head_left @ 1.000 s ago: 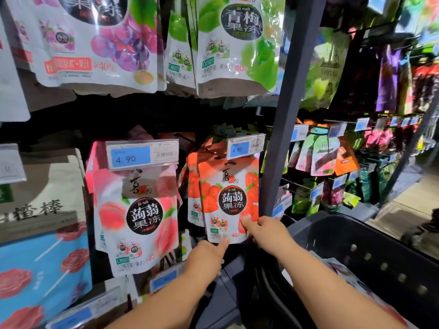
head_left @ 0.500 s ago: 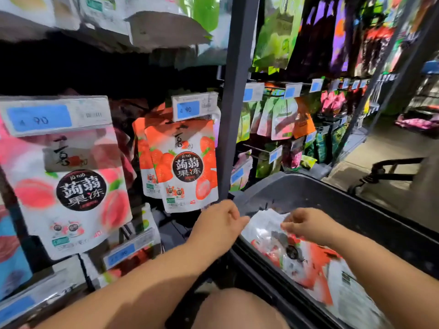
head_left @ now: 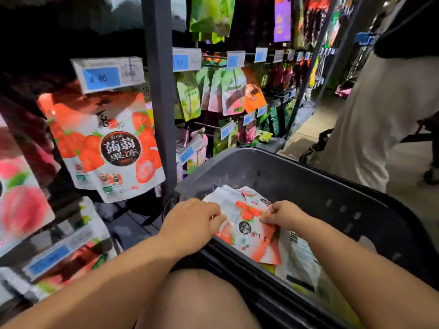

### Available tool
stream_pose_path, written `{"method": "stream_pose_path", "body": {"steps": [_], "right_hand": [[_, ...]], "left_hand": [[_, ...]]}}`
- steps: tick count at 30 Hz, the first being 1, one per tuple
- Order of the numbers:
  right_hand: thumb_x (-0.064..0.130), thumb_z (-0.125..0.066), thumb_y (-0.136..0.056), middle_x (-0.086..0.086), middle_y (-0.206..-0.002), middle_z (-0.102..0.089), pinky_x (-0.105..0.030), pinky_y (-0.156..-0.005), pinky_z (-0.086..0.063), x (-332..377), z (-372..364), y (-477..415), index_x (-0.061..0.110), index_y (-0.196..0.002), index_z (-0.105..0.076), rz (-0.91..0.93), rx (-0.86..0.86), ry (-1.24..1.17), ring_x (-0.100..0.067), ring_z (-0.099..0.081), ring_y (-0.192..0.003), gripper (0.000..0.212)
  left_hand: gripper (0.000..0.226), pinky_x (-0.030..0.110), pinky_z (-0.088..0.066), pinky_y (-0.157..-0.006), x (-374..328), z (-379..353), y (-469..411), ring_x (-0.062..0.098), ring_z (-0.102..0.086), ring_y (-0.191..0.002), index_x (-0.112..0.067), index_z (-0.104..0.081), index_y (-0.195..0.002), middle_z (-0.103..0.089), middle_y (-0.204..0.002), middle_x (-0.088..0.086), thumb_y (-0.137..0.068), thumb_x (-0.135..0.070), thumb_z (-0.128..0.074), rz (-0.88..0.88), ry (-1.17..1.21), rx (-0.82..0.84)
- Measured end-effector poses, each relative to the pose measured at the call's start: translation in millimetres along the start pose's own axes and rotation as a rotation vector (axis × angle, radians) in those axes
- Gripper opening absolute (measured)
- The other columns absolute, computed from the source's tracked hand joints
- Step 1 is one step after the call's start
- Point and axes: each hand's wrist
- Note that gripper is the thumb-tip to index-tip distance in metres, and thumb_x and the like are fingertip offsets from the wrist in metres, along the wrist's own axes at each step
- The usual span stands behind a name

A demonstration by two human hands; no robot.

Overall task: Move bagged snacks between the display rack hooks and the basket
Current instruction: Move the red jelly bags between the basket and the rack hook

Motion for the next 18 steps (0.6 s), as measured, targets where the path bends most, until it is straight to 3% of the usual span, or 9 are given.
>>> {"method": "stream_pose_path", "body": {"steps": [3, 6, 9, 14, 18], "right_hand": [[0.033, -0.071, -0.089, -0.004, -0.074, -0.055, -0.027, -0.059, -0.044, -2, 3, 4, 0.01, -0.084, -0.06, -0.002, 0.046, -0.16, -0.016, -0.053, -0.063, 0.026], [0.016, -0.065, -0.094, -0.006, -0.071, -0.051, -0.026, -0.049, -0.045, -5, 7, 6, 0.016, -0.083, -0.049, 0.05, 0.084, -0.383, -0.016, -0.049, -0.052, 0.02], [-0.001, -0.056, -0.095, -0.005, -0.076, -0.054, -0.024, -0.045, -0.046, -2, 14, 14, 0.021, -0.095, -0.051, 0.139, 0.15, -0.478, -0.015, -0.05, -0.053, 0.022], [-0.009, -0.043, -0.097, -0.015, -0.088, -0.065, -0.027, -0.058, -0.053, -6, 32, 21, 0.009, -0.094, -0.071, 0.206, 0.356, -0.655, -0.021, -0.058, -0.065, 0.033], [0.006, -0.073, -0.076, -0.026, -0.097, -0.064, -0.035, -0.061, -0.044, -16, 45, 20, 0.013, -0.098, -0.078, 0.3, 0.425, -0.778, -0.029, -0.058, -0.072, 0.024]], "left_hand": [[0.036, 0.036, -0.043, -0.079, 0, -1, 2, 0.021, -0.057, -0.096, -0.023, -0.064, -0.091, -0.067, -0.089, -0.001, -0.098, -0.051, -0.042, 0.001, -0.001, 0.003], [0.036, 0.035, -0.042, -0.079, 0, -1, 3, 0.022, -0.057, -0.097, -0.023, -0.062, -0.09, -0.067, -0.09, -0.001, -0.098, -0.051, -0.042, 0.0, -0.003, 0.016], [0.036, 0.034, -0.039, -0.077, -1, 0, 4, 0.022, -0.056, -0.098, -0.022, -0.062, -0.09, -0.067, -0.09, -0.001, -0.098, -0.051, -0.041, 0.003, -0.001, 0.015], [0.037, 0.031, -0.034, -0.074, -2, 1, 4, 0.018, -0.052, -0.096, -0.023, -0.062, -0.09, -0.065, -0.088, -0.004, -0.098, -0.053, -0.041, 0.006, 0.024, 0.031], [0.035, 0.031, -0.032, -0.072, -2, 1, 5, 0.017, -0.05, -0.09, -0.025, -0.06, -0.087, -0.063, -0.085, -0.005, -0.098, -0.053, -0.04, 0.005, 0.033, 0.03]]}}
Point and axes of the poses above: each hand's wrist, its own y-axis away from the middle knuckle, its own z-axis out of the back of the hand, x = y × z
